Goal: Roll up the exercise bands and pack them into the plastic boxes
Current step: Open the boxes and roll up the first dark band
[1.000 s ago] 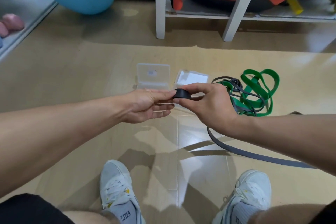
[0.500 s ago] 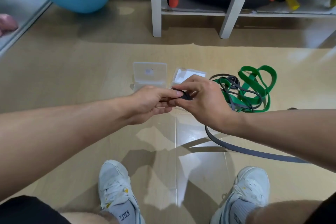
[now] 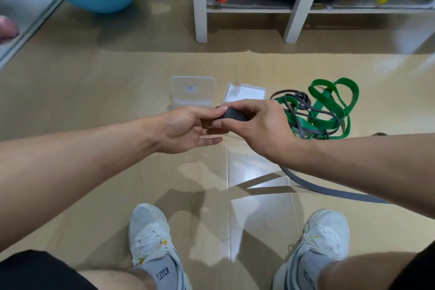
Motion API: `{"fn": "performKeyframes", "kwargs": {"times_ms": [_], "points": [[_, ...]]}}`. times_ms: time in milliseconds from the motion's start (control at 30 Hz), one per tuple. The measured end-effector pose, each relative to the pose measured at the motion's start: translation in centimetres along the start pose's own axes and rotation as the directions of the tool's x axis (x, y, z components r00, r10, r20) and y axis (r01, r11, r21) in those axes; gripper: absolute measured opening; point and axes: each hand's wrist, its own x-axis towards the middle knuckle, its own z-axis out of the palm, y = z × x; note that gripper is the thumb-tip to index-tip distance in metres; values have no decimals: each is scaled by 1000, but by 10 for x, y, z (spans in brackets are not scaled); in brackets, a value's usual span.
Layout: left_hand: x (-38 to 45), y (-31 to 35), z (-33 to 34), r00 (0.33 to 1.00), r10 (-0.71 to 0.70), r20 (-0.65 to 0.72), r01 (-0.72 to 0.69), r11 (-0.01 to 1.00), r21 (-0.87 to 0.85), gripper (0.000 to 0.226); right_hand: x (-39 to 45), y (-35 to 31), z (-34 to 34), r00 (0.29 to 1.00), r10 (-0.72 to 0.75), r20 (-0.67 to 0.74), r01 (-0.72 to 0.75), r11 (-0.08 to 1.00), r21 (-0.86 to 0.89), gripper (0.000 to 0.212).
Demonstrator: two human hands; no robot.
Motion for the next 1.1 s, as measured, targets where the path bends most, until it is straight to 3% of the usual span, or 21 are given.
{"fn": "performKeyframes", "kwargs": {"times_ms": [167, 300, 400, 500, 600, 733, 933, 1100], "points": [[3, -1, 1, 1000, 2, -25, 1, 990, 139, 31, 13, -2, -15, 974, -211, 86, 228, 908, -352, 17], [9, -10, 18, 971, 96, -220, 4, 910, 414, 29, 19, 6, -17, 925, -268, 270, 375, 764, -525, 14], [13, -15, 30, 908, 176, -381, 6, 903, 430, 24, 20, 8, -18, 911, -263, 316, 406, 702, -585, 15], [16, -16, 38, 882, 196, -429, -19, 924, 383, 16, 21, 9, -17, 902, -311, 300, 432, 648, -627, 23], [15, -14, 37, 876, 218, -430, -27, 912, 409, 8, 18, 14, -13, 912, -328, 246, 409, 676, -613, 31], [13, -10, 32, 906, 235, -351, -48, 883, 467, 6, 12, 21, -10, 925, -334, 179, 374, 731, -571, 22], [7, -3, 16, 972, 181, -152, -129, 945, 301, 13, 10, 15, -17, 952, -282, 121, 307, 872, -381, 30], [5, -8, 15, 948, 259, -184, -213, 948, 237, 28, 7, 15, -20, 941, -325, 98, 339, 876, -344, 24]]}}
